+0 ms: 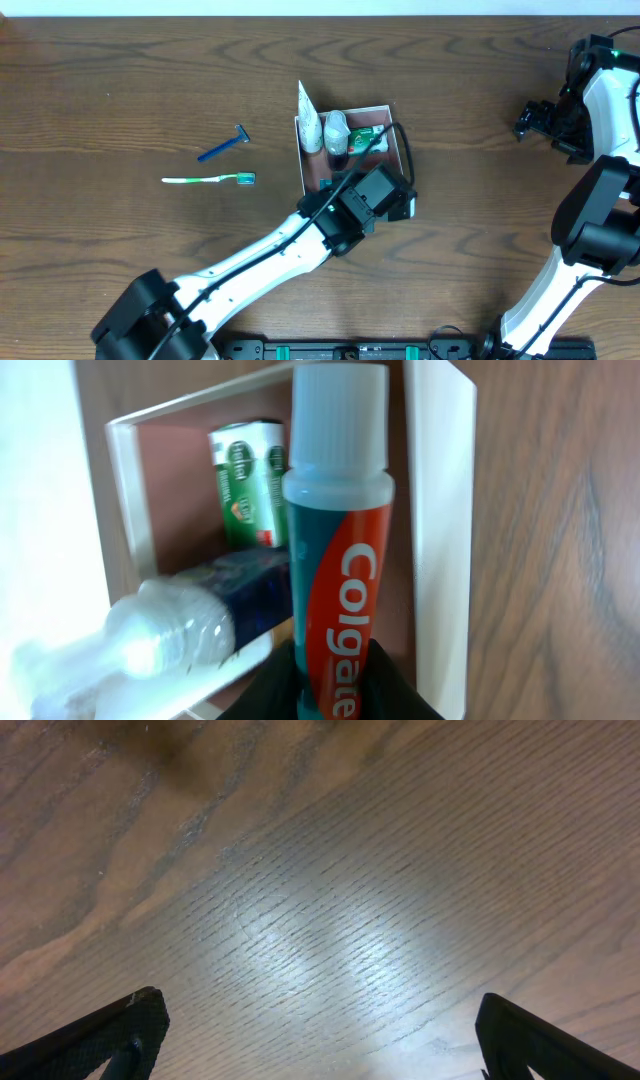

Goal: Pack container
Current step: 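Carry the toothpaste into the box's front area and lower it, then release the toothpaste and withdraw the left gripper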

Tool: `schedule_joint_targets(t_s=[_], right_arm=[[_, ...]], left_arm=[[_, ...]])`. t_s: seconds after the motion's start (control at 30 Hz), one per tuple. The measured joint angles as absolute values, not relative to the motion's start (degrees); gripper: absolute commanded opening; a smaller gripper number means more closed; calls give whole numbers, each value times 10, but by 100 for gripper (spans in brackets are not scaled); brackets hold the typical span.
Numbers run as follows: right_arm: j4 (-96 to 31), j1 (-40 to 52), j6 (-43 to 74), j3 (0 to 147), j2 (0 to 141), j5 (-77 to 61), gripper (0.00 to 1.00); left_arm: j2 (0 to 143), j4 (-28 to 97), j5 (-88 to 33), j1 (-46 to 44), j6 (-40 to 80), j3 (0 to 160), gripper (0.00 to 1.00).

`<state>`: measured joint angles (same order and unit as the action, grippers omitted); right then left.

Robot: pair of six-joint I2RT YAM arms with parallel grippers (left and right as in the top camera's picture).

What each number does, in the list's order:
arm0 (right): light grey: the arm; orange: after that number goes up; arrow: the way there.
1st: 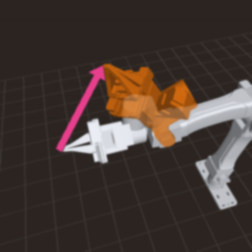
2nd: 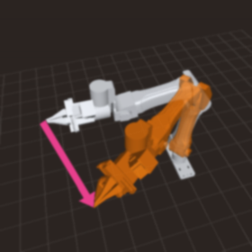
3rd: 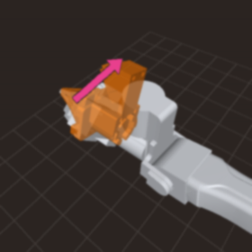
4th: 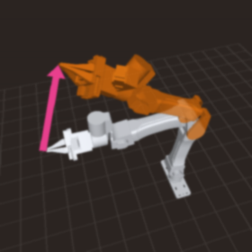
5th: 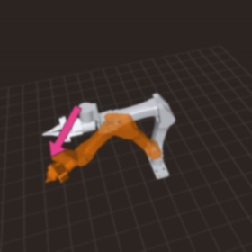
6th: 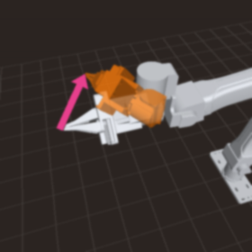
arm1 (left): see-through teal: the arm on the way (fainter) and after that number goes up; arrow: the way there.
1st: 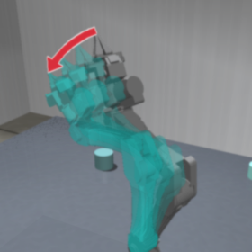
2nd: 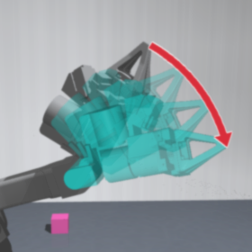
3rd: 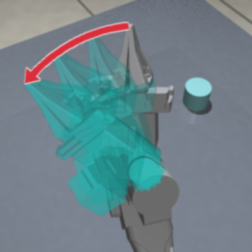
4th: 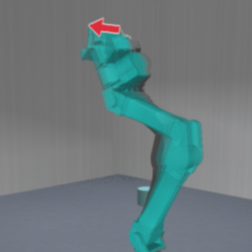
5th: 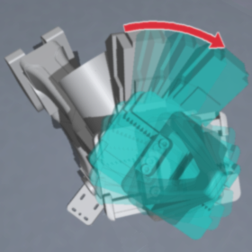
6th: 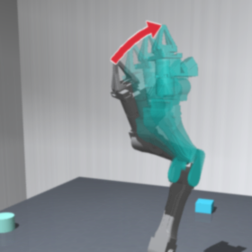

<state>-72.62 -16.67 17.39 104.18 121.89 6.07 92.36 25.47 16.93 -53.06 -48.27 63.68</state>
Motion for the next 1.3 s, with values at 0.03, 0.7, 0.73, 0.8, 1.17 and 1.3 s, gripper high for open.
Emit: schedule_joint_targets(t_s=[0.03,0.7,0.73,0.8,1.17,1.3], right_arm=[[-726,-167,174,1042,1219,61,99],[-726,-167,174,1042,1219,61,99],[-726,-167,174,1042,1219,61,99],[-726,-167,174,1042,1219,61,99],[-726,-167,174,1042,1219,61,99],[-726,-167,174,1042,1219,61,99]], left_arm=[[929,255,169,-531,-495,637,21],[943,244,187,-530,-545,639,63],[943,241,188,-530,-544,639,65],[941,235,189,-530,-543,639,67],[794,225,195,-615,-494,639,70],[724,224,199,-655,-464,639,70]])
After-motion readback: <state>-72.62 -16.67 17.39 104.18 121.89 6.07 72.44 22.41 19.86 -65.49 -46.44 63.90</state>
